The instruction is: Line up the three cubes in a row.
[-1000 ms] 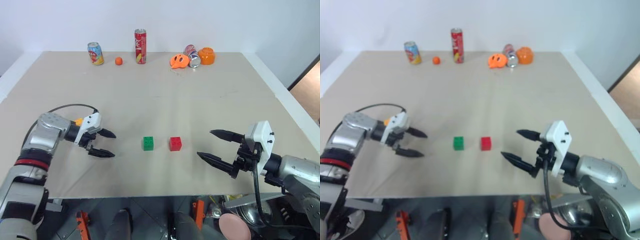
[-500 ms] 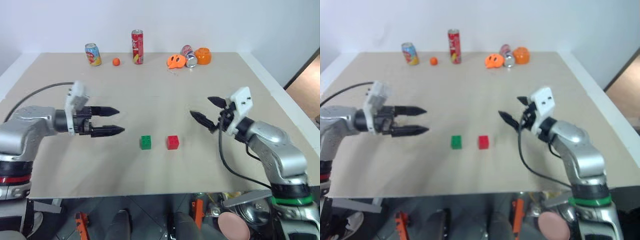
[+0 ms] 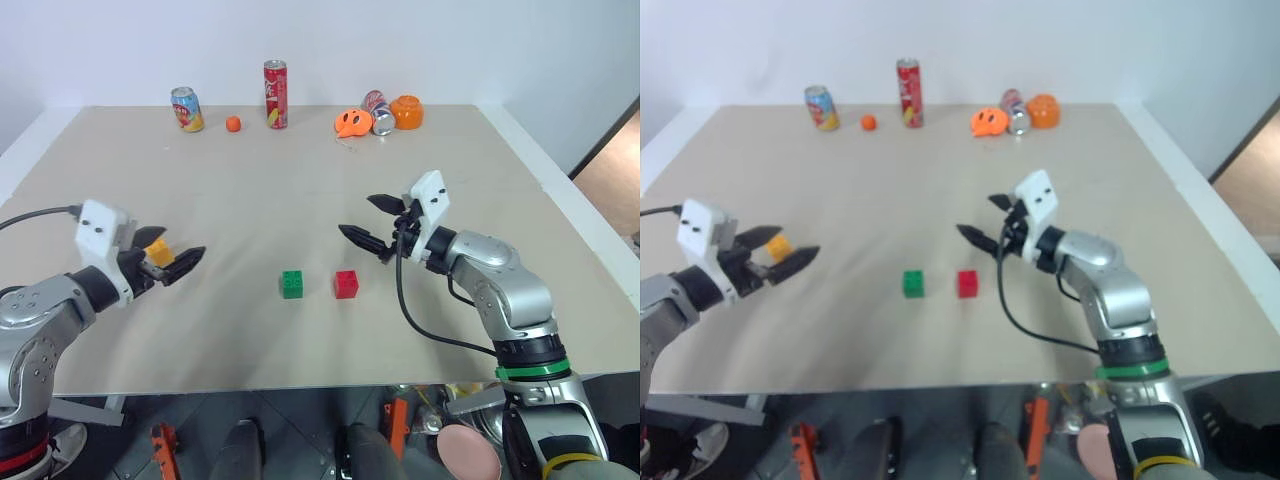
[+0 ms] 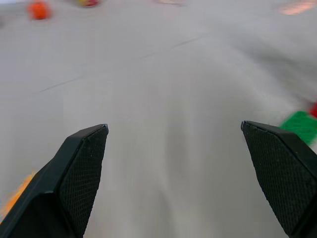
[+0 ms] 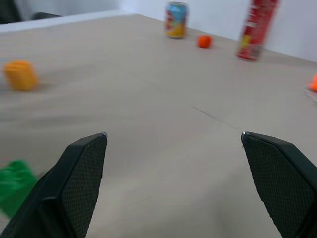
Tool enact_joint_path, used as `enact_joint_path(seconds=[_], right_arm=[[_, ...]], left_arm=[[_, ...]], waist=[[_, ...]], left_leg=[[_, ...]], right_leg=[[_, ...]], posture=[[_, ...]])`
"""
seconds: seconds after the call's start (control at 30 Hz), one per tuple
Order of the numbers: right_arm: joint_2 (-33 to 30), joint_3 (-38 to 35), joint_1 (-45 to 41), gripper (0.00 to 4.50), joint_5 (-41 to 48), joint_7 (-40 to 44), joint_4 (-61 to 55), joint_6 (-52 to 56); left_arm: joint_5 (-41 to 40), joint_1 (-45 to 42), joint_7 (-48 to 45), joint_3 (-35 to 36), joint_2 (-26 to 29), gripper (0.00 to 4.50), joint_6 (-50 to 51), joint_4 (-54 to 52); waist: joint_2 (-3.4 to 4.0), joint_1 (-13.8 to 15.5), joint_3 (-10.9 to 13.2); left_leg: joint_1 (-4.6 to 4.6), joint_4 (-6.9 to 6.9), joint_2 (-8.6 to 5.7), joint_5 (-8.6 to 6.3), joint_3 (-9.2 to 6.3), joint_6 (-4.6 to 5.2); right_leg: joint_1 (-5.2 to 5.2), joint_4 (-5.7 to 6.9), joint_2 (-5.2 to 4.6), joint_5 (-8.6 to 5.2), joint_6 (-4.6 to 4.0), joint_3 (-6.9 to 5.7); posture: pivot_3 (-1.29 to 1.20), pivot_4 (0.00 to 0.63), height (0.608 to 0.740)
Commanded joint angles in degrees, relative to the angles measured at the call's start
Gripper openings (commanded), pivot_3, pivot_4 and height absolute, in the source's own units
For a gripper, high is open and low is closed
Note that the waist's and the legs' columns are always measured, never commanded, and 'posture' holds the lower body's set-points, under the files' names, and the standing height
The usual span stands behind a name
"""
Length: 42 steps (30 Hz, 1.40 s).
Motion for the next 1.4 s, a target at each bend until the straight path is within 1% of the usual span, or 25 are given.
enact_joint_path(seconds=[0.03, 0.2, 0.37, 0.53, 0.73, 0.9, 0.97, 1.23, 1.4], right_arm=[[-0.4, 1.5, -1.1, 4.50, 1.0, 5.8, -1.8, -1.7], [-1.7, 1.8, -1.1, 4.50, 2.7, 12.5, -3.8, -2.2], [-1.0, 1.9, -1.7, 4.50, 2.3, 14.0, -3.6, -3.0], [0.1, 2.0, -1.8, 4.50, 2.4, 13.9, -4.0, -3.0], [0.2, 1.5, -0.4, 4.50, 2.2, 12.7, -5.9, -2.3], [-0.8, 0.4, 1.4, 4.50, 2.8, 11.4, -8.9, -0.9], [-1.2, 0.1, 1.9, 4.50, 2.8, 11.0, -9.7, -0.5], [-2.8, -1.1, 3.6, 4.50, 3.4, 8.9, -12.6, 1.0], [-3.8, -2.0, 4.8, 4.50, 3.5, 8.0, -14.3, 2.0]], left_arm=[[0.5, 1.4, 4.3, 4.7, 0.0, 4.45, -0.5, -3.0], [0.9, 4.3, 7.6, 7.4, 0.3, 4.45, -0.1, -3.1], [1.9, 6.8, 8.2, 7.8, 0.9, 4.45, -1.5, -0.7], [4.3, 6.9, 6.7, 4.8, 1.4, 4.45, -4.4, 3.7], [8.2, 5.1, 3.0, -0.4, 3.1, 4.45, -9.7, 13.0], [11.2, 1.2, 0.2, -5.6, 3.0, 4.45, -14.1, 21.1], [12.1, -0.3, -0.4, -6.8, 2.8, 4.45, -15.5, 23.6], [16.5, -10.1, -4.4, -12.0, 3.1, 4.45, -23.5, 39.4], [18.7, -14.8, -6.6, -14.7, 2.4, 4.45, -27.8, 47.2]], waist=[[-0.01, 0.0, 0.0], [-0.01, 0.0, 0.0], [-0.04, 0.0, 0.0], [-0.04, 0.0, 0.0], [-0.05, 0.0, 0.0], [-0.05, 0.2, 0.0], [-0.05, 0.2, 0.0], [-0.07, 0.2, 0.0], [-0.08, 0.2, 0.0]], left_leg=[[0.05, 0.02, 0.00, 0.00, 0.00, 0.00], [0.08, 0.05, 0.00, 0.01, 0.15, -0.02], [0.10, 0.02, 0.00, 0.00, 0.23, -0.03], [0.10, 0.01, 0.01, 0.00, 0.24, -0.04], [0.09, 0.01, 0.01, 0.00, 0.27, -0.04], [0.04, -0.02, 0.01, 0.00, 0.28, -0.05], [0.03, -0.02, 0.01, 0.00, 0.29, -0.05], [0.03, -0.02, 0.01, 0.00, 0.33, -0.06], [0.04, -0.03, 0.01, 0.00, 0.32, -0.06]], right_leg=[[0.05, 0.00, 0.02, 0.01, -0.01, 0.03], [0.02, 0.00, 0.02, 0.04, -0.02, 0.22], [-0.04, 0.01, 0.04, 0.04, -0.01, 0.27], [-0.07, 0.02, 0.06, 0.05, -0.03, 0.28], [-0.11, 0.02, 0.06, 0.06, -0.05, 0.30], [-0.16, 0.02, 0.05, 0.06, -0.05, 0.30], [-0.17, 0.02, 0.05, 0.06, -0.05, 0.30], [-0.19, 0.05, 0.05, 0.08, -0.04, 0.32], [-0.18, 0.06, 0.05, 0.09, -0.01, 0.30]], posture=[[0.00, 0.150, 0.740], [0.00, 0.150, 0.740], [0.00, 0.150, 0.740], [0.00, 0.150, 0.740], [0.00, 0.150, 0.740], [0.00, 0.150, 0.740], [0.00, 0.150, 0.740], [0.00, 0.150, 0.740], [0.00, 0.150, 0.740]])
